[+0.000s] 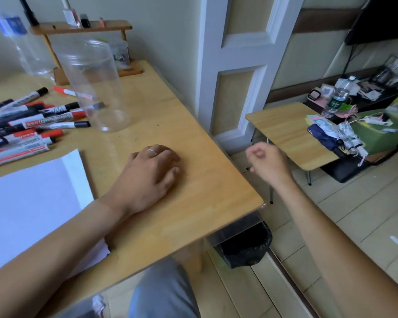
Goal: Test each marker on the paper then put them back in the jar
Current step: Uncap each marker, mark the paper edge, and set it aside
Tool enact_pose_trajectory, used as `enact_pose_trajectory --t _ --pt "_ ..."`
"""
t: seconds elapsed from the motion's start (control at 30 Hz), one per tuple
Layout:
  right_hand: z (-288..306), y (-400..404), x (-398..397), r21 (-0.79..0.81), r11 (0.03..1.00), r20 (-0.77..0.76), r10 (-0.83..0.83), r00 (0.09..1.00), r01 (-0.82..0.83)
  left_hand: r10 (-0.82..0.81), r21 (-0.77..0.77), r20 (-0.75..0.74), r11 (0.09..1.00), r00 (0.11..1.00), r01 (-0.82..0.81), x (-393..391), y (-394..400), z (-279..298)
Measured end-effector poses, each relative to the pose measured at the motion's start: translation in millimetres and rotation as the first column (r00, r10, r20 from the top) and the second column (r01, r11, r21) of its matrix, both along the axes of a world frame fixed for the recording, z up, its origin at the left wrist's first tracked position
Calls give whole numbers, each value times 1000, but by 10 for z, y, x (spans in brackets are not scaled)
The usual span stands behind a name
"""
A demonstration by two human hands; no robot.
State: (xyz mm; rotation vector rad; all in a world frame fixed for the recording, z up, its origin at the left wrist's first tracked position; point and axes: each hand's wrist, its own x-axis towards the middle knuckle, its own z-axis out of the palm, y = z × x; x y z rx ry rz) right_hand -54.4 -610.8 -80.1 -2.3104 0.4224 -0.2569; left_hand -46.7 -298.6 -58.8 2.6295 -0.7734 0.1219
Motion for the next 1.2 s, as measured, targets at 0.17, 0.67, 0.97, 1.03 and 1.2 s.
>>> enact_pose_trajectory --t 0.17,0.67,0.97,1.03,1.2 --pt "696 980 37 -36 974 193 225 955 -223 42 -10 48 999 998 -42 -74 366 247" --pt "111 3988 887 -176 780 298 623 723 -600 600 -172 211 800 772 -575 -32 2806 -20" --pt "-39 4219 1033 -458 653 348 756 554 -604 638 -248 124 762 760 -599 39 3106 -117" --pt "-13 4198 1003 -503 647 372 761 532 -574 627 -300 83 757 774 -581 24 3094 -99" --pt "188 4166 771 -553 558 372 830 416 -619 446 -381 263 862 855 -333 -146 2922 29"
